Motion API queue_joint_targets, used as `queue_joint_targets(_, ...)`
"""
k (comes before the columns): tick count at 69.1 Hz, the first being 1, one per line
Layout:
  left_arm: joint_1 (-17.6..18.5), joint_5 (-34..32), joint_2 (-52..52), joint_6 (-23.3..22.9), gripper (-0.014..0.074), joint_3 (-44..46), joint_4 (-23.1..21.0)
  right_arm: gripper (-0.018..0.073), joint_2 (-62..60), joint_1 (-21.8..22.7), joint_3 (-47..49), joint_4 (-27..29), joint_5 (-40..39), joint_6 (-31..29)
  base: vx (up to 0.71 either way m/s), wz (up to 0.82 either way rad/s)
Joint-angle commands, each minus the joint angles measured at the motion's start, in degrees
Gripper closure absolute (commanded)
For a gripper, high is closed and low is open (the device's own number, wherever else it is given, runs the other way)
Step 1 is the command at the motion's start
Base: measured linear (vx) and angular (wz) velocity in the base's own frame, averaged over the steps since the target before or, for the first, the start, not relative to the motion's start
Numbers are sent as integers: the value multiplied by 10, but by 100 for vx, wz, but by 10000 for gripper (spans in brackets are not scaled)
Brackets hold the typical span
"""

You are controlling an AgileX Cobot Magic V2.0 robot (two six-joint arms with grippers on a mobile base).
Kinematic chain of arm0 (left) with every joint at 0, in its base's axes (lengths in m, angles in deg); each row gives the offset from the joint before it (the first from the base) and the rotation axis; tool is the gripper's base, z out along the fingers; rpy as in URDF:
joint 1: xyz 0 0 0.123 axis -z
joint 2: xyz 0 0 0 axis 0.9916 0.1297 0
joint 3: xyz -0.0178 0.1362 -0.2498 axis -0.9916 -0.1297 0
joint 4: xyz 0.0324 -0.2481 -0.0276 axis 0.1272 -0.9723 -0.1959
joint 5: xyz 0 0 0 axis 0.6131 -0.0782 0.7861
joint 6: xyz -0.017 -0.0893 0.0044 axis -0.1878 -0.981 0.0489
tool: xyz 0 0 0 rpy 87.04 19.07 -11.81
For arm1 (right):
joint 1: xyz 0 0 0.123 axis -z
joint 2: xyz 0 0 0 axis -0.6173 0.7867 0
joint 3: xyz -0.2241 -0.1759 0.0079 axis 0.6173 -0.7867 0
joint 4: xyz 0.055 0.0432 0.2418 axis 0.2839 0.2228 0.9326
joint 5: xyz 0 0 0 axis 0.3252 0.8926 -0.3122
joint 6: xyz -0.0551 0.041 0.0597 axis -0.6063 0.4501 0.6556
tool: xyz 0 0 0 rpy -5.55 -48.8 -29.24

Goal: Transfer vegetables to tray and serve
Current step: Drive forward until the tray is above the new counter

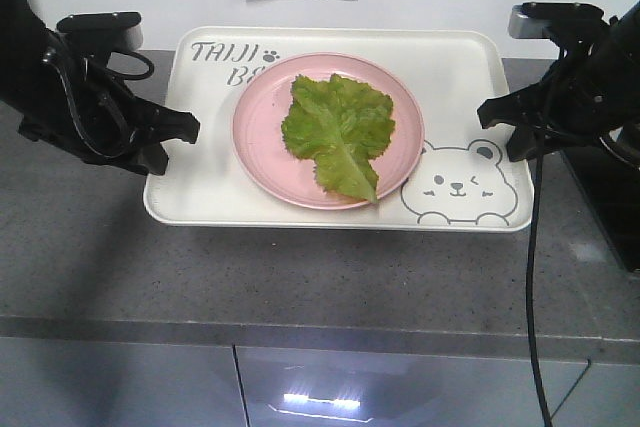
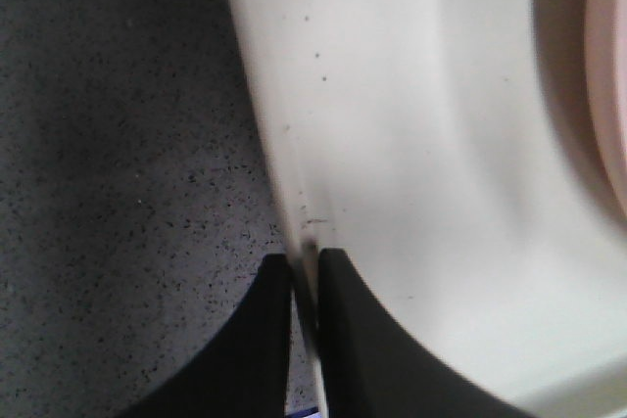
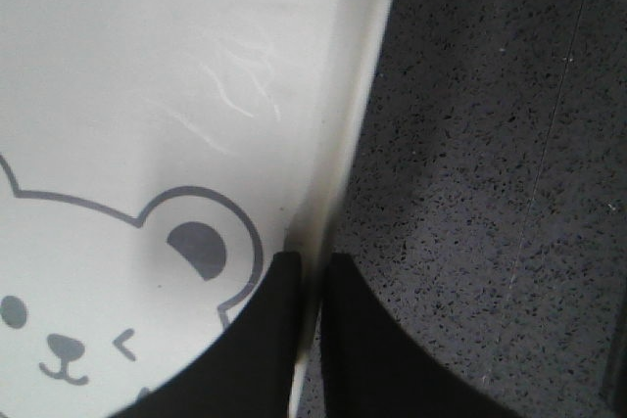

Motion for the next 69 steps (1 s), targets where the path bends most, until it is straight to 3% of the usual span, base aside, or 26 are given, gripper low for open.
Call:
queue_joint_targets(1, 12, -41, -29, 13, 602, 18, -53, 565, -30, -6, 14, 45, -21, -16, 7, -2)
queue_joint_targets(69, 12, -41, -29, 13, 602, 18, -53, 565, -30, -6, 14, 45, -21, -16, 7, 0)
